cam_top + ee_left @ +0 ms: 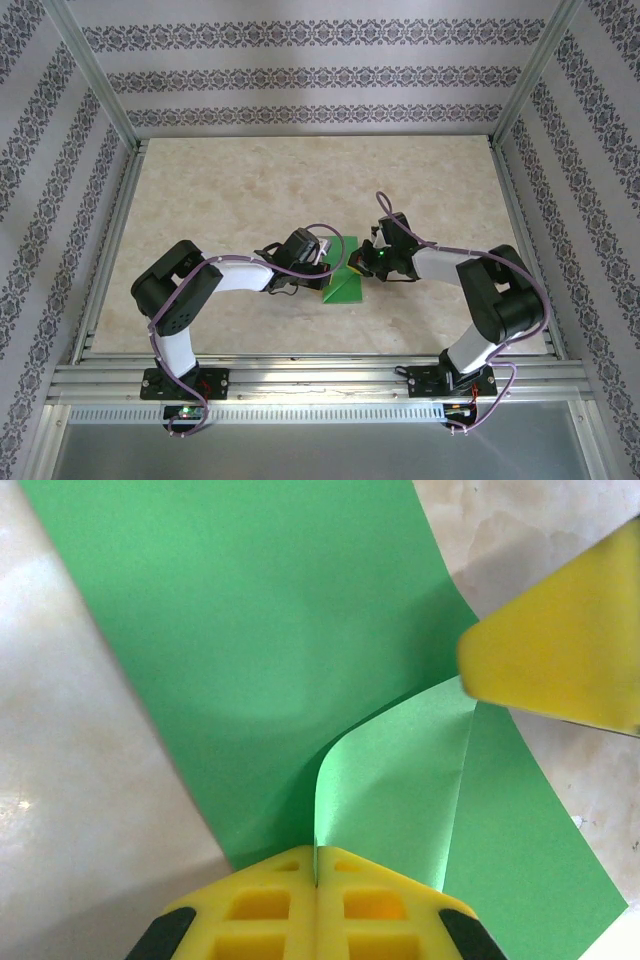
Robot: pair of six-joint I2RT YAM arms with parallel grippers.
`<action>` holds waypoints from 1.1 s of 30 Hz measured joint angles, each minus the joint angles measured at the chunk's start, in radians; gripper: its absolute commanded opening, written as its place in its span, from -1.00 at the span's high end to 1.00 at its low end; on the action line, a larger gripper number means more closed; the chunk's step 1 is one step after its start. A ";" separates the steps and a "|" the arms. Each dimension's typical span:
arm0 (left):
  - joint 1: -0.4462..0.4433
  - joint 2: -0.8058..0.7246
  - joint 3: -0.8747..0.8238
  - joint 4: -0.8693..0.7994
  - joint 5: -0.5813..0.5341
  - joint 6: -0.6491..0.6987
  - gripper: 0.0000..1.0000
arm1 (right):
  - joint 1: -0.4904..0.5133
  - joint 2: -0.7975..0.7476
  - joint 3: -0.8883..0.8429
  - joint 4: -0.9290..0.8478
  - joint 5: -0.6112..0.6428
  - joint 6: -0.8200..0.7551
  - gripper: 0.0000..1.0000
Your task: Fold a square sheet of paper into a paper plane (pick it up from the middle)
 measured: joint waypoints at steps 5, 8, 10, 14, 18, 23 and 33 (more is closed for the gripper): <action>0.000 0.000 0.000 0.000 0.000 0.000 1.00 | -0.006 0.029 -0.016 0.016 0.015 0.002 1.00; 0.000 0.000 0.001 0.000 0.000 0.003 1.00 | -0.011 0.029 -0.023 0.033 0.014 0.007 1.00; 0.000 0.002 0.002 -0.001 0.000 0.004 1.00 | -0.016 0.029 -0.031 0.050 0.006 0.013 1.00; 0.000 0.005 0.006 0.000 0.000 0.005 1.00 | -0.024 0.029 -0.032 0.051 0.002 0.018 1.00; 0.000 0.007 0.010 0.000 0.000 0.007 1.00 | -0.028 0.021 -0.033 0.044 0.023 0.013 0.98; 0.000 0.007 0.010 0.000 0.000 0.007 1.00 | -0.043 -0.011 -0.053 0.049 0.079 0.012 0.97; 0.000 0.007 0.010 -0.001 0.000 0.007 1.00 | -0.053 -0.171 -0.087 0.069 0.143 0.008 0.92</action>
